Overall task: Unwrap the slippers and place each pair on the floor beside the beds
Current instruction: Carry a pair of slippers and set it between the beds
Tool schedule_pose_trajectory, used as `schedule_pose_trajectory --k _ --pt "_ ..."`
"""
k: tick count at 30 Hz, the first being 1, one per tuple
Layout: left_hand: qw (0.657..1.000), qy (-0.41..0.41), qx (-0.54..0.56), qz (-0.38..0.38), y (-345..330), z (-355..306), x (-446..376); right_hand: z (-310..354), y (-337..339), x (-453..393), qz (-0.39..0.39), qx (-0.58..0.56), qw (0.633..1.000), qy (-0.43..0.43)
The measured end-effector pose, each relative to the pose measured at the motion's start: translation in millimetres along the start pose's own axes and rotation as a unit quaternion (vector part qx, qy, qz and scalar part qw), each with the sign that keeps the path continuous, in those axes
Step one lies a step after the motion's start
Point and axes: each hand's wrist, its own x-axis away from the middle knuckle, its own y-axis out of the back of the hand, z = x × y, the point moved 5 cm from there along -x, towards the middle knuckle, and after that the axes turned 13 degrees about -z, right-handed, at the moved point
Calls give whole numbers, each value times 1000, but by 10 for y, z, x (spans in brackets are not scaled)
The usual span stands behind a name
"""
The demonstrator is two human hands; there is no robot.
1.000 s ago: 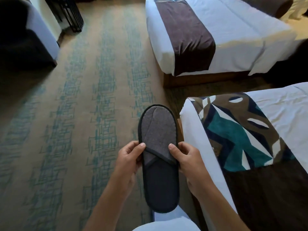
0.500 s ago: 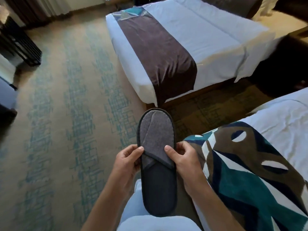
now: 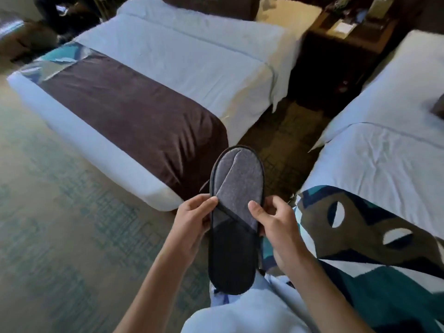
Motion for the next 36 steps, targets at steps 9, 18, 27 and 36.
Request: schedule_pose_trajectory --k 9,18,27,36 --pt "987 47 -56 144 -1301 -559 -1496 316 141 -1578 -179 -35 982 -53" --pt "968 63 -88 225 -2903 -1152 -2789 1046 585 -3132 -296 -17 955 14" --pt "946 58 -117 295 -4247 -1545 -3928 1320 790 -4667 -332 -27 943 -18" --pt "929 94 -104 343 -5450 -1491 -5180 1416 870 -6168 -386 23 920 -54"
